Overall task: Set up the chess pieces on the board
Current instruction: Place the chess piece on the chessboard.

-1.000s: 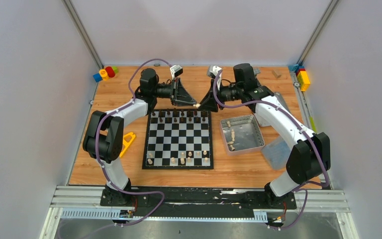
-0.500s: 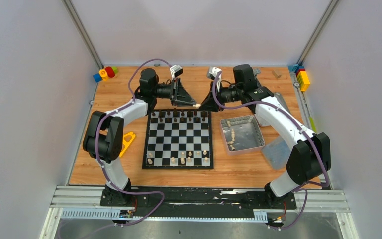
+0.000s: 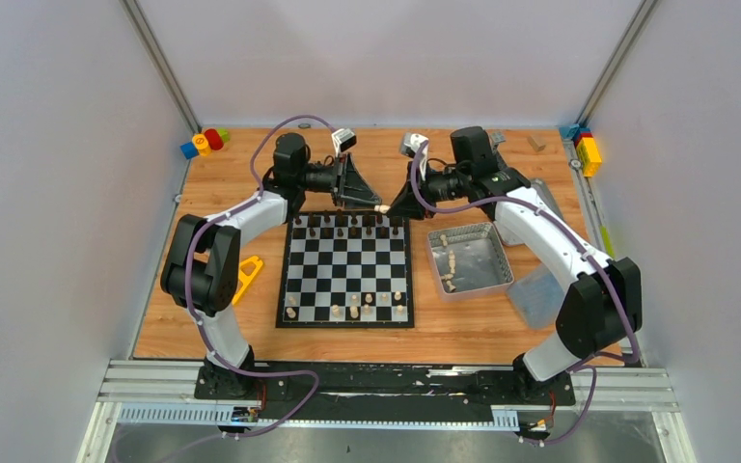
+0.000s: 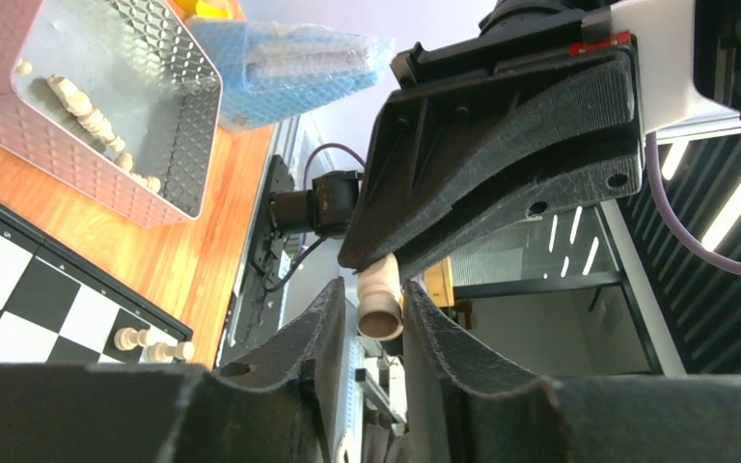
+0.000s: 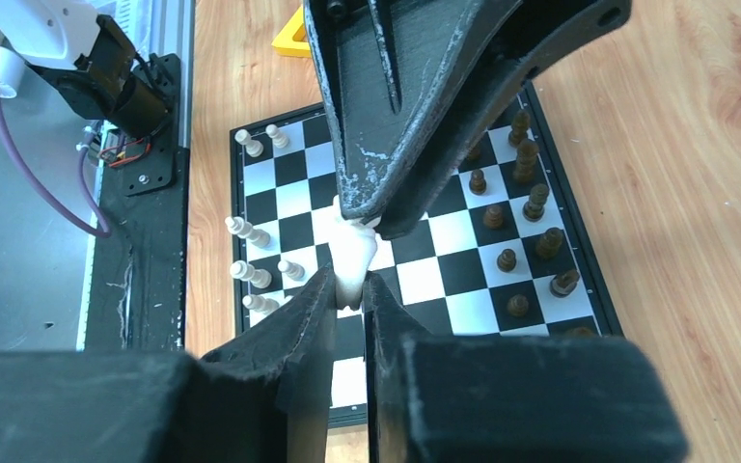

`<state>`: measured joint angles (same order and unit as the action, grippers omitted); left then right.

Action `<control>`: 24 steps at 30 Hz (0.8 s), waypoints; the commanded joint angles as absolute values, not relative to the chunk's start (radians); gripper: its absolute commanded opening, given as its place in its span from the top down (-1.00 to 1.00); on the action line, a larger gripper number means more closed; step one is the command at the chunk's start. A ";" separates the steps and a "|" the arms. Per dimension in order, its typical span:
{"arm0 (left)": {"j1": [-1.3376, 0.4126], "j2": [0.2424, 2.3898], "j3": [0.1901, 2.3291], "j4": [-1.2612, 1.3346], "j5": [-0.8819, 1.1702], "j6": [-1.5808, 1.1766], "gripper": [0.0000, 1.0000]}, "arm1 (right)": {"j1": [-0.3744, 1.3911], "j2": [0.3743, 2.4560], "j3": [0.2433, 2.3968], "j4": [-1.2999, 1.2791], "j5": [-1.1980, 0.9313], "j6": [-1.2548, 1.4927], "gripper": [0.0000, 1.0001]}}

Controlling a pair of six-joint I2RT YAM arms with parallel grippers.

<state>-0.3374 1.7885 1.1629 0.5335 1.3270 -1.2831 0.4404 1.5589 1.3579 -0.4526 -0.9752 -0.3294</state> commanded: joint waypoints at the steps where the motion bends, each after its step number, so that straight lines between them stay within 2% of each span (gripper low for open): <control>1: -0.341 1.765 1.205 0.491 1.309 -1.165 0.19 | 0.458 1.501 1.372 -0.478 -1.024 -0.367 1.00; 9: -0.326 1.727 1.250 0.272 1.273 -0.937 -0.39 | 0.473 1.474 1.339 -0.539 -0.990 -0.405 1.00; 12: -0.288 1.704 1.296 -0.045 1.220 -0.671 -0.54 | 0.506 1.481 1.356 -0.634 -0.904 -0.466 1.00; 17: -0.213 1.661 1.407 -0.462 1.081 -0.330 -0.61 | 0.604 1.523 1.416 -0.781 -0.743 -0.551 1.00; 24: -0.060 1.516 1.417 -0.660 0.851 -0.095 -0.66 | 0.812 1.685 1.592 -0.970 -0.461 -0.649 1.00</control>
